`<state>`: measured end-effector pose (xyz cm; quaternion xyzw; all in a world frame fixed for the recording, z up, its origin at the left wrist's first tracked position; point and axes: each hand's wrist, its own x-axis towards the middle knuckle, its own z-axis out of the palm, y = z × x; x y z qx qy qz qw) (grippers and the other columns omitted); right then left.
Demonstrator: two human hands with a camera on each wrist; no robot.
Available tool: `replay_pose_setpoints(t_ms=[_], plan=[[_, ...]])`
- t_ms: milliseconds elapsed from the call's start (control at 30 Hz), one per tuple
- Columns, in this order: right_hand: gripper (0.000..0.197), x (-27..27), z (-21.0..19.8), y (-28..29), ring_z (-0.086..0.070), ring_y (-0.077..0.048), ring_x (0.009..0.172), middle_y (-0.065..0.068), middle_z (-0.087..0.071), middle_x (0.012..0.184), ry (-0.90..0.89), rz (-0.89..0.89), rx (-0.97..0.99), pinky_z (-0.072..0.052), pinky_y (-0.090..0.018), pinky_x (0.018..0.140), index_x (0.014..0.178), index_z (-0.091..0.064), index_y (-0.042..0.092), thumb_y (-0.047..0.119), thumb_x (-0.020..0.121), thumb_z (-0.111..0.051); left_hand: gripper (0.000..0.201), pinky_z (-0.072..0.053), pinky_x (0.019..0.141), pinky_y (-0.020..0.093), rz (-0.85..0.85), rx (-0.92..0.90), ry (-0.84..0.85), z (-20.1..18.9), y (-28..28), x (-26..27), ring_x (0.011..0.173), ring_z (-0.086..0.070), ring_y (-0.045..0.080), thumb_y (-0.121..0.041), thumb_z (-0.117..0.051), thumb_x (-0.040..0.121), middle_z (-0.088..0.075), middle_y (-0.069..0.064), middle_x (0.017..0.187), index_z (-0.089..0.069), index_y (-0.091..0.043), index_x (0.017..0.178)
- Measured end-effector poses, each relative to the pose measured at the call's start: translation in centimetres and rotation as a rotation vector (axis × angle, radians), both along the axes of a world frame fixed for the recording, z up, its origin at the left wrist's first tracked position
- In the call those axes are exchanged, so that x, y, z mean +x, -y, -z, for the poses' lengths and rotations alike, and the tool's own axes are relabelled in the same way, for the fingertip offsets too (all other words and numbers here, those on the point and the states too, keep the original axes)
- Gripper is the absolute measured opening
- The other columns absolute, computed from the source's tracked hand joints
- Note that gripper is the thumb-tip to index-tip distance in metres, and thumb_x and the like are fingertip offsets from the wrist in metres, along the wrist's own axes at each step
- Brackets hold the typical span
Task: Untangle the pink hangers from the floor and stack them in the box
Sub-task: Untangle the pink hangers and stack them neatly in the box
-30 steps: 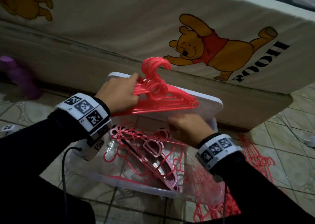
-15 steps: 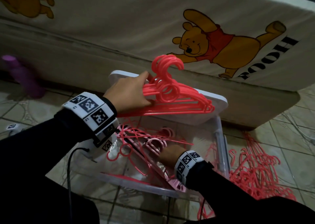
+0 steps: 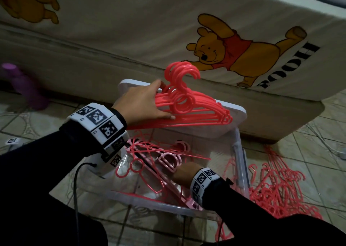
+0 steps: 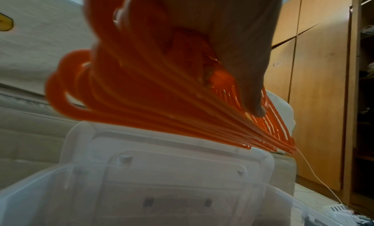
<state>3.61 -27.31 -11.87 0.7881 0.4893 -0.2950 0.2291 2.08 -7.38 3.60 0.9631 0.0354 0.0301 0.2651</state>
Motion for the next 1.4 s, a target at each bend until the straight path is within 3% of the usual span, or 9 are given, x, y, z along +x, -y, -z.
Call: replay_pose_setpoints(t_ms=[167, 267, 467, 633, 800, 900, 1067, 1200, 1400], plan=[[0.029, -1.0, 0.9, 0.7, -0.062, -0.036, 0.104, -0.018, -0.063, 0.115, -0.030, 0.082, -0.061, -0.050, -0.039, 0.082, 0.116, -0.061, 0.003, 0.014, 0.092, -0.048, 0.077, -0.047, 0.079, 0.030, -0.001, -0.005, 0.009, 0.1, 0.0, 0.1, 0.088, -0.058, 0.012, -0.071, -0.071, 0.056, -0.064, -0.008, 0.109, -0.044, -0.031, 0.116], [0.036, 0.0, 0.7, 0.2, -0.058, -0.035, 0.110, -0.022, -0.058, 0.123, -0.003, 0.126, 0.022, -0.045, -0.038, 0.087, 0.121, -0.056, 0.000, 0.016, 0.096, -0.037, 0.077, -0.046, 0.079, 0.029, 0.003, -0.013, 0.018, 0.2, -0.1, 0.1, 0.085, -0.057, 0.010, -0.071, -0.071, 0.055, -0.064, -0.008, 0.108, -0.045, -0.031, 0.115], [0.031, 2.9, -3.4, -0.2, -0.060, -0.039, 0.105, -0.025, -0.060, 0.117, 0.052, 0.166, 0.201, -0.043, -0.037, 0.080, 0.114, -0.061, 0.001, 0.018, 0.093, -0.045, 0.079, -0.051, 0.084, 0.036, -0.014, -0.006, 0.092, 0.1, -0.2, 0.2, 0.092, -0.063, 0.016, -0.072, -0.072, 0.052, -0.067, -0.006, 0.098, -0.049, -0.028, 0.113], [0.025, 3.6, -5.5, 1.1, -0.062, -0.037, 0.099, -0.020, -0.062, 0.110, 0.128, 0.095, 0.218, -0.037, -0.032, 0.069, 0.107, -0.066, 0.007, 0.016, 0.086, -0.056, 0.076, -0.048, 0.082, 0.032, -0.033, -0.028, 0.149, -0.3, 0.0, 0.1, 0.089, -0.061, 0.014, -0.075, -0.070, 0.051, -0.052, -0.016, 0.091, -0.048, -0.031, 0.110], [0.034, 1.6, -4.3, 0.9, -0.059, -0.034, 0.108, -0.020, -0.061, 0.118, 0.091, 0.006, 0.120, -0.044, -0.035, 0.083, 0.115, -0.060, 0.005, 0.024, 0.095, -0.041, 0.076, -0.050, 0.085, 0.035, -0.031, -0.022, 0.163, -0.4, 0.1, 0.0, 0.093, -0.063, 0.016, -0.076, -0.070, 0.051, -0.057, -0.014, 0.098, -0.048, -0.034, 0.110], [0.031, -0.3, -3.6, 0.4, -0.057, -0.038, 0.109, -0.022, -0.061, 0.117, 0.078, -0.146, 0.088, -0.046, -0.042, 0.081, 0.115, -0.062, -0.001, 0.012, 0.094, -0.043, 0.078, -0.050, 0.086, 0.035, -0.020, -0.016, 0.161, -0.4, 0.2, 0.0, 0.093, -0.064, 0.016, -0.074, -0.072, 0.052, -0.058, -0.013, 0.096, -0.049, -0.031, 0.112], [0.029, -1.2, -2.4, 0.3, -0.061, -0.038, 0.106, -0.016, -0.064, 0.116, 0.082, -0.239, 0.005, -0.049, -0.041, 0.079, 0.113, -0.064, 0.002, 0.003, 0.092, -0.044, 0.080, -0.051, 0.086, 0.038, -0.008, -0.014, 0.152, -0.5, 0.2, -0.2, 0.091, -0.063, 0.016, -0.072, -0.073, 0.052, -0.054, -0.015, 0.091, -0.050, -0.028, 0.115], [0.031, -0.1, -3.8, -0.6, -0.059, -0.041, 0.105, -0.023, -0.059, 0.118, 0.063, -0.129, 0.169, -0.045, -0.044, 0.075, 0.118, -0.056, -0.003, 0.010, 0.096, -0.038, 0.079, -0.050, 0.086, 0.036, -0.019, -0.017, 0.154, -0.4, 0.1, -0.1, 0.094, -0.062, 0.016, -0.071, -0.073, 0.053, -0.053, -0.016, 0.095, -0.050, -0.029, 0.116], [0.023, 1.8, -8.7, -1.4, -0.064, -0.032, 0.097, -0.011, -0.065, 0.106, 0.175, -0.059, 0.345, -0.045, -0.036, 0.068, 0.102, -0.068, 0.014, 0.027, 0.091, -0.051, 0.088, -0.045, 0.083, 0.031, -0.069, -0.008, 0.217, -0.9, -0.2, -0.1, 0.098, -0.064, 0.018, -0.086, -0.057, 0.045, -0.060, -0.015, 0.098, -0.046, -0.032, 0.114]])
